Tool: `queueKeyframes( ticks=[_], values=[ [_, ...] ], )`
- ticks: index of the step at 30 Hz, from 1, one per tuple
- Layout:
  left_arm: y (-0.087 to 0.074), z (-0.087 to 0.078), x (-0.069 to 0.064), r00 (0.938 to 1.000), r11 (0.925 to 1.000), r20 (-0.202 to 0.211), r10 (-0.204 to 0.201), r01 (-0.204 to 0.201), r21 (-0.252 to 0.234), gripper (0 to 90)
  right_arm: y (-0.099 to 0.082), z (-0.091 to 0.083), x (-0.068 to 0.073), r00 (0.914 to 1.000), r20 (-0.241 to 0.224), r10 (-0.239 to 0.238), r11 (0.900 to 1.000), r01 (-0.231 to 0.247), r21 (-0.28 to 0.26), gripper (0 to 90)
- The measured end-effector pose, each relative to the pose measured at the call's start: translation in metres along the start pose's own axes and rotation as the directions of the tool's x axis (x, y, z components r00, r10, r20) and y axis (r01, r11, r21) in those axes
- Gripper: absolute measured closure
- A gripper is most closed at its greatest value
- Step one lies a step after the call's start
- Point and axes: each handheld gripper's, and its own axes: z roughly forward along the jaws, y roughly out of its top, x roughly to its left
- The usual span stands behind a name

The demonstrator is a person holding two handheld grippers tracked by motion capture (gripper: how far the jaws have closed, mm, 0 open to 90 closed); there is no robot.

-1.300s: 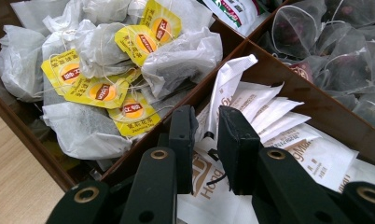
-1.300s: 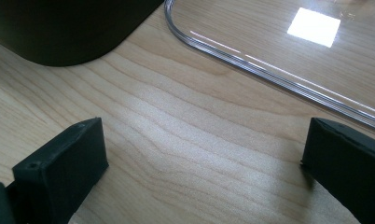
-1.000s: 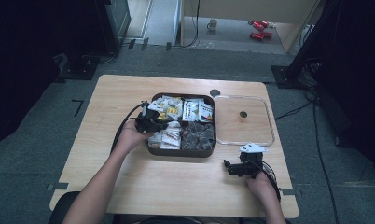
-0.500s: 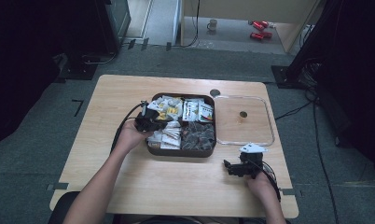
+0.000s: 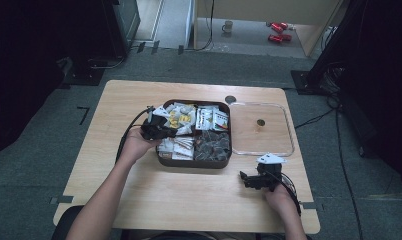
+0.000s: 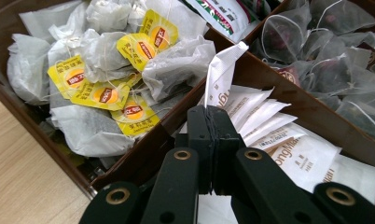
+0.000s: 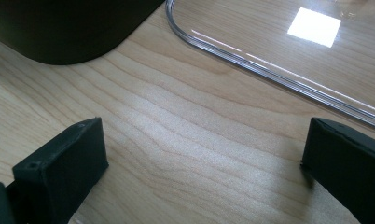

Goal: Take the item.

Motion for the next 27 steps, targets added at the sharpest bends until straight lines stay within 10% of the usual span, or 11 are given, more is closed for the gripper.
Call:
queueKeyframes(
  ticks=[27],
  values=[
    [-0.002,-0.037,0.003,0.9992,0.9972,0.013,-0.039,0.040,-0.063,90.0,0.000,0.000,0.000,1.0000,0.000,0.000,1.0000,0.000,0.001,0.0]
  ],
)
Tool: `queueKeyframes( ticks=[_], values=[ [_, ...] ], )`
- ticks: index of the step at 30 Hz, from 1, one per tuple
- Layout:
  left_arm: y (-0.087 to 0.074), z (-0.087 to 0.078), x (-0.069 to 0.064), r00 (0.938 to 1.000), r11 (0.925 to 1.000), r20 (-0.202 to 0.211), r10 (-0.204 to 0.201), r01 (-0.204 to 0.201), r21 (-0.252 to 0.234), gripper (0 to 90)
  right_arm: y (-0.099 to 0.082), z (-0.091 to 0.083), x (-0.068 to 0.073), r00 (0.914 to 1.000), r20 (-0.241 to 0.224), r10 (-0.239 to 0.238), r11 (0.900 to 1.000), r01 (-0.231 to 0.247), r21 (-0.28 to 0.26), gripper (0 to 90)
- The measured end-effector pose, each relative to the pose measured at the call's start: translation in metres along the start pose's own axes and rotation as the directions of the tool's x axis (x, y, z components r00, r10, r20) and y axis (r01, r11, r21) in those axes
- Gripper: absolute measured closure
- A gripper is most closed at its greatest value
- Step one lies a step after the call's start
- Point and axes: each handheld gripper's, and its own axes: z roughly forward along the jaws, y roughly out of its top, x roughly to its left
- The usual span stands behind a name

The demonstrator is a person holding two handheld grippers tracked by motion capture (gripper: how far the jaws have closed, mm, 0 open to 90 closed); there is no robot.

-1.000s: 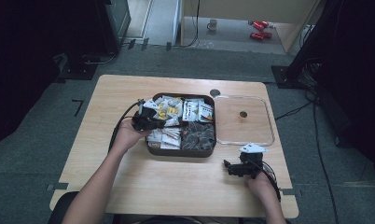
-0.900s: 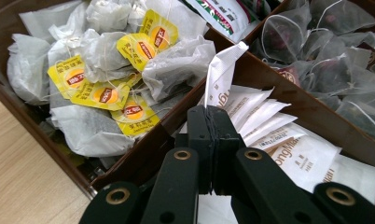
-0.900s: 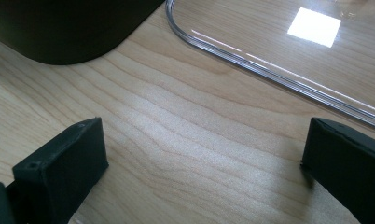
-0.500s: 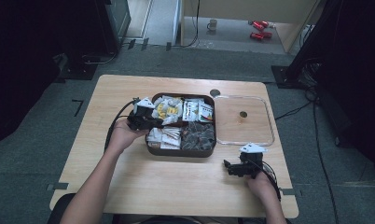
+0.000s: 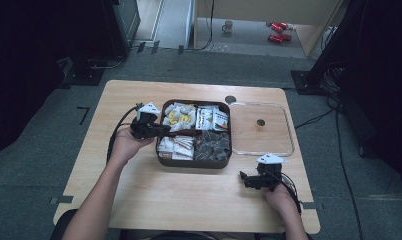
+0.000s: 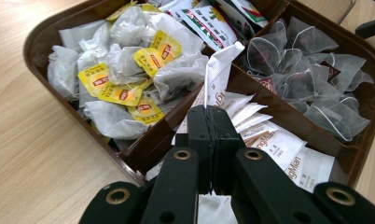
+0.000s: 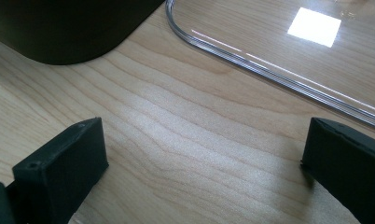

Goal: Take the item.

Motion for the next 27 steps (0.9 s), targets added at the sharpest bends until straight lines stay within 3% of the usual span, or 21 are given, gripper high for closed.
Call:
queueKeyframes(
  ticks=[16,27],
  values=[
    [-0.005,-0.024,0.009,0.9991,0.9988,-0.020,-0.037,0.036,-0.035,90.0,0.001,0.001,0.000,1.0000,-0.002,-0.002,1.0000,0.002,-0.001,0.0],
    [-0.013,-0.042,0.018,0.9963,0.9962,-0.058,-0.063,0.059,-0.064,90.0,0.001,0.001,0.000,1.0000,-0.002,-0.002,1.0000,0.002,-0.001,0.0]
  ],
)
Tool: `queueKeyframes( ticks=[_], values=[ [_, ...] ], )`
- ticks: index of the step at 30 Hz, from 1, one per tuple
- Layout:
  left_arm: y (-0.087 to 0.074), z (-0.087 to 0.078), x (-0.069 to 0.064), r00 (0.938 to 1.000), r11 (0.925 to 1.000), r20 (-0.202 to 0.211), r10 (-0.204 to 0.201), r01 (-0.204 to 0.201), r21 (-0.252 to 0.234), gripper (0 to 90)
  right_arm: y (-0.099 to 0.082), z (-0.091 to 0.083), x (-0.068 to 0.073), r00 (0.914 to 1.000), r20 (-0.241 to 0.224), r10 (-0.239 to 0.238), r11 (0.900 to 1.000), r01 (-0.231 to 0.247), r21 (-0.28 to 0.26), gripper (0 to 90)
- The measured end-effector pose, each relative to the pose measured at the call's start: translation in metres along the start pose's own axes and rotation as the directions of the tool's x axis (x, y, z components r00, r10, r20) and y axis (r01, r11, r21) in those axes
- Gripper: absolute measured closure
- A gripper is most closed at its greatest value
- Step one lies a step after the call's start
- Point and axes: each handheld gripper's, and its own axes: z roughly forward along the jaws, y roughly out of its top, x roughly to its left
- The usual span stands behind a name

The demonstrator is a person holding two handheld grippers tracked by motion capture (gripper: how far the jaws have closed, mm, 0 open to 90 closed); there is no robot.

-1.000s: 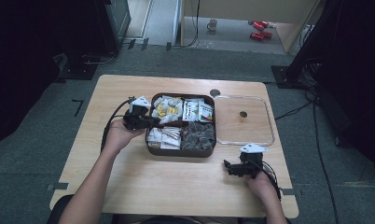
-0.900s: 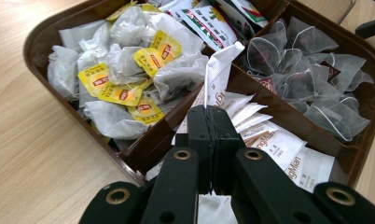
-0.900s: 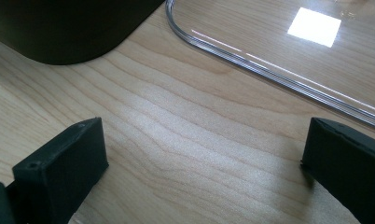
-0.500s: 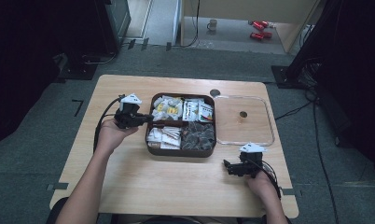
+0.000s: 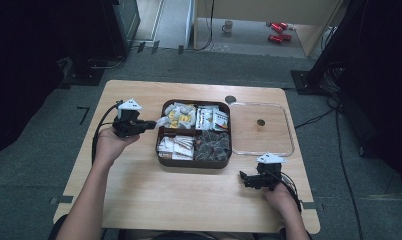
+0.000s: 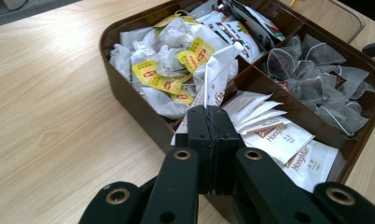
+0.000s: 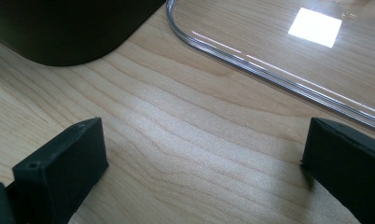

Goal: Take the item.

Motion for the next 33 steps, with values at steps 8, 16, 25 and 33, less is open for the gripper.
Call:
queueKeyframes(
  ticks=[8,16,25,33],
  values=[
    [-0.007,-0.010,0.007,0.9994,0.9998,-0.028,-0.019,0.019,-0.005,90.0,0.000,0.000,0.000,1.0000,-0.001,-0.001,1.0000,0.001,0.000,0.0],
    [-0.015,-0.016,0.017,0.9972,0.9990,-0.060,-0.044,0.044,-0.005,90.0,0.000,0.000,0.000,1.0000,-0.002,-0.001,1.0000,0.001,0.000,0.0],
    [-0.028,-0.006,0.036,0.9929,0.9968,-0.092,-0.075,0.078,0.020,90.0,0.000,0.000,0.000,1.0000,-0.001,-0.003,1.0000,0.003,-0.001,0.0],
    [-0.042,0.012,0.046,0.9896,0.9919,-0.104,-0.099,0.107,0.068,89.9,0.000,0.000,0.000,1.0000,-0.001,-0.003,1.0000,0.003,-0.001,0.0]
  ],
)
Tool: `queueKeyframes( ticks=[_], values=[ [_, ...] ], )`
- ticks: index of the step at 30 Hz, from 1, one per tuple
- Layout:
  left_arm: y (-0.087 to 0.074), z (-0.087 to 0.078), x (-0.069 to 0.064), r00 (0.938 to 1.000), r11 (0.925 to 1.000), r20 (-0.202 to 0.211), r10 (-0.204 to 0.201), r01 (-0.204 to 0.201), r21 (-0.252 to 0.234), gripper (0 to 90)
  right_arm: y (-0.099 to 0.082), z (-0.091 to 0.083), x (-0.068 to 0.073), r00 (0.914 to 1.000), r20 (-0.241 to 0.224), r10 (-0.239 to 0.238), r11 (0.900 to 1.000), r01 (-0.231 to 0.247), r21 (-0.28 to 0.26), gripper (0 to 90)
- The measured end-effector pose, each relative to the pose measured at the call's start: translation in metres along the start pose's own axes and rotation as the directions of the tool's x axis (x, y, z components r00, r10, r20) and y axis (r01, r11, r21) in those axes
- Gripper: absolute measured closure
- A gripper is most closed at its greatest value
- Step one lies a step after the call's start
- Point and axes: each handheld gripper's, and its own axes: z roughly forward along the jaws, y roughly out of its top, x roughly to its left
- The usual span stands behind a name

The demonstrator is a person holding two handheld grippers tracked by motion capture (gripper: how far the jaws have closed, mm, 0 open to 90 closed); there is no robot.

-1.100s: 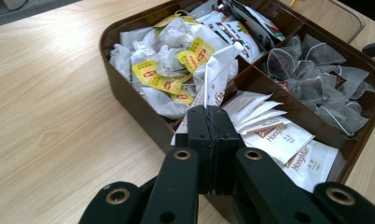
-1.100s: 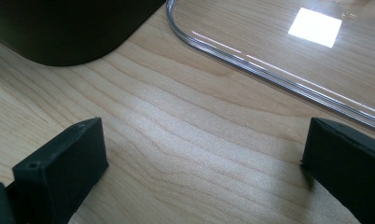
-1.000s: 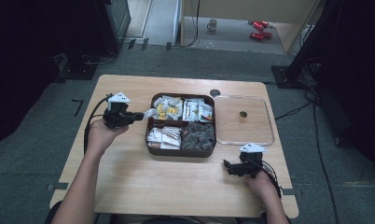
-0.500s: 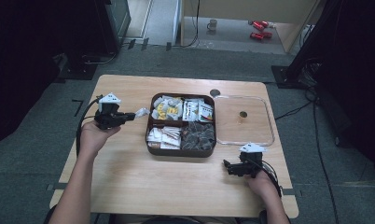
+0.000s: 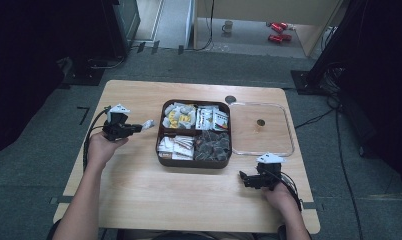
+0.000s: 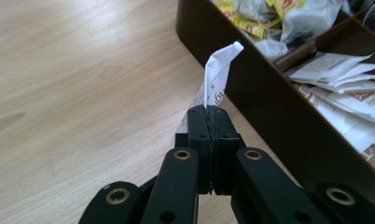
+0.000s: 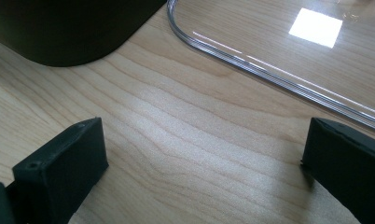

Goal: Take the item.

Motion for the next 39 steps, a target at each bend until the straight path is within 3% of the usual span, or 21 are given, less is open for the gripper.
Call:
queueKeyframes(
  ticks=[3,11,14,18,23,26,34,39],
  values=[
    [-0.005,0.007,0.002,0.9998,0.9996,-0.004,-0.021,0.021,0.020,89.9,0.000,0.000,0.000,1.0000,0.000,0.000,1.0000,0.000,0.000,0.0],
    [-0.013,0.024,0.004,0.9995,0.9979,-0.014,-0.029,0.030,0.058,89.9,0.000,0.000,0.000,1.0000,0.000,0.000,1.0000,0.000,0.000,0.0],
    [-0.014,0.027,0.005,0.9989,0.9980,-0.006,-0.046,0.046,0.042,89.8,0.000,0.000,0.000,1.0000,0.000,0.000,1.0000,0.000,0.000,0.0],
    [-0.016,0.032,0.002,0.9995,0.9967,-0.008,-0.030,0.030,0.075,89.5,0.000,0.000,0.000,1.0000,-0.001,0.000,1.0000,0.000,0.000,0.0],
    [-0.017,0.034,0.001,0.9994,0.9964,-0.004,-0.035,0.035,0.077,89.1,0.000,0.000,0.000,1.0000,-0.001,0.000,1.0000,0.000,0.000,0.0],
    [-0.018,0.033,0.000,0.9996,0.9976,-0.019,-0.022,0.024,0.064,83.3,0.000,0.000,0.000,1.0000,-0.001,0.000,1.0000,0.000,0.000,0.0],
    [-0.019,0.027,0.001,0.9994,0.9984,-0.013,-0.033,0.033,0.046,71.2,0.000,0.000,0.000,1.0000,-0.001,0.000,1.0000,0.000,0.000,0.0],
    [-0.019,0.017,-0.001,0.9993,0.9993,-0.019,-0.033,0.033,0.015,63.5,0.000,0.000,0.000,1.0000,-0.001,0.001,1.0000,-0.001,0.000,0.0]
  ],
)
